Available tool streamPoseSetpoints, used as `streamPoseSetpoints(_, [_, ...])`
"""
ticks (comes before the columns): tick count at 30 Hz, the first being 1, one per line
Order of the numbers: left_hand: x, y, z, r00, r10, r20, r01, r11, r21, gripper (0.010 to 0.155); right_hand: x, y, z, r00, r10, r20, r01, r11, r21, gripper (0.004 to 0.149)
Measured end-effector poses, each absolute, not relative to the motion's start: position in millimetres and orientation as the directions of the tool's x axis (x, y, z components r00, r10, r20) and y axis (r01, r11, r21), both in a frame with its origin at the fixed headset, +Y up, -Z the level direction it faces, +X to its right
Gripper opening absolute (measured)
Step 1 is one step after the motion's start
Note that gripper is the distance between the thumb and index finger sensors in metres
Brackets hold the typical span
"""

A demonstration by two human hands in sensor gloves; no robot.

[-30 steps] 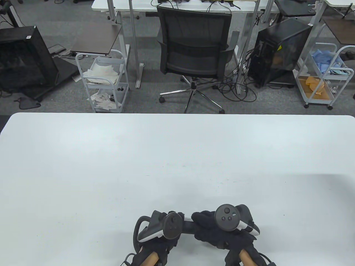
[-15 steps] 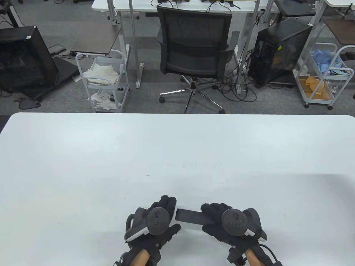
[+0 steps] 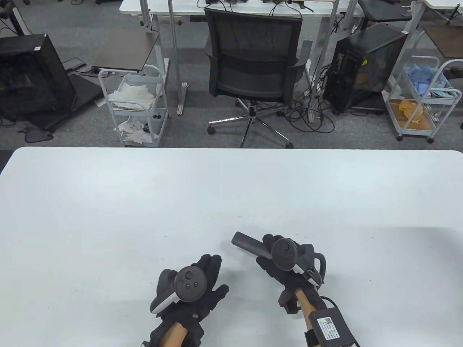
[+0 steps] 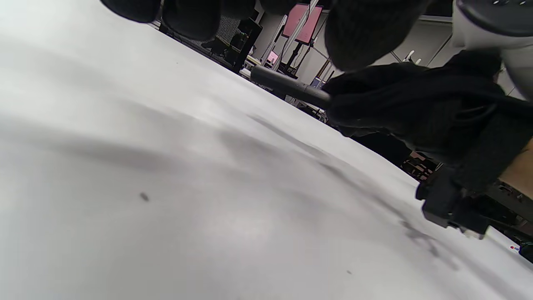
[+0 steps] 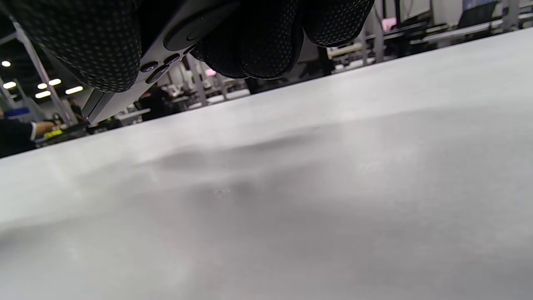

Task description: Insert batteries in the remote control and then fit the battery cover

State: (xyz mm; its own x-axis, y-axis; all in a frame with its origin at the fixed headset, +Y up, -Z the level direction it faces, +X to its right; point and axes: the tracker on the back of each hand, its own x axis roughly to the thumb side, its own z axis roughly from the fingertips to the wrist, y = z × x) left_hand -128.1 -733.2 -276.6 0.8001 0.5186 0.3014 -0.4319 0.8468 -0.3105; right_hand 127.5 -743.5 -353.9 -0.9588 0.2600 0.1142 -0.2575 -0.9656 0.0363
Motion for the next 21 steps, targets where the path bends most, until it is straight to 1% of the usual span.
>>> streamPoseSetpoints(2, [-130, -734, -277, 0.797, 0.525, 0.298, -0.437, 0.843, -0.314, 0.077, 125, -750, -357, -0.968, 0.233, 0.090, -0.232, -0.972, 0.024, 0.071])
streamPoseSetpoints(5, [-130, -734, -277, 0.794, 0.532, 0.293, -0.444, 0.838, -0.318, 0.076, 124, -758, -362, -0.973, 0.222, 0.069, -0.219, -0.974, 0.058, 0.070])
streamPoseSetpoints(6, [-130, -734, -277, 0.793, 0.534, 0.293, -0.445, 0.837, -0.319, 0.076, 124, -761, -366, -0.974, 0.218, 0.065, -0.212, -0.972, 0.099, 0.069])
streamPoseSetpoints(9, [-129, -734, -277, 0.791, 0.534, 0.300, -0.442, 0.837, -0.324, 0.075, 121, -764, -370, -0.975, 0.216, 0.041, -0.208, -0.966, 0.154, 0.069])
streamPoseSetpoints(12, [-127, -733, -276, 0.789, 0.532, 0.307, -0.441, 0.839, -0.320, 0.075, 117, -768, -376, -0.988, 0.153, 0.023, -0.145, -0.967, 0.210, 0.067])
streamPoseSetpoints(14, [-127, -733, -276, 0.788, 0.533, 0.308, -0.442, 0.838, -0.321, 0.075, 114, -769, -377, -0.992, 0.120, 0.028, -0.111, -0.969, 0.222, 0.066])
streamPoseSetpoints(21, [-128, -733, -275, 0.782, 0.545, 0.304, -0.449, 0.830, -0.332, 0.075, 115, -769, -376, -0.992, 0.127, 0.020, -0.120, -0.968, 0.220, 0.066])
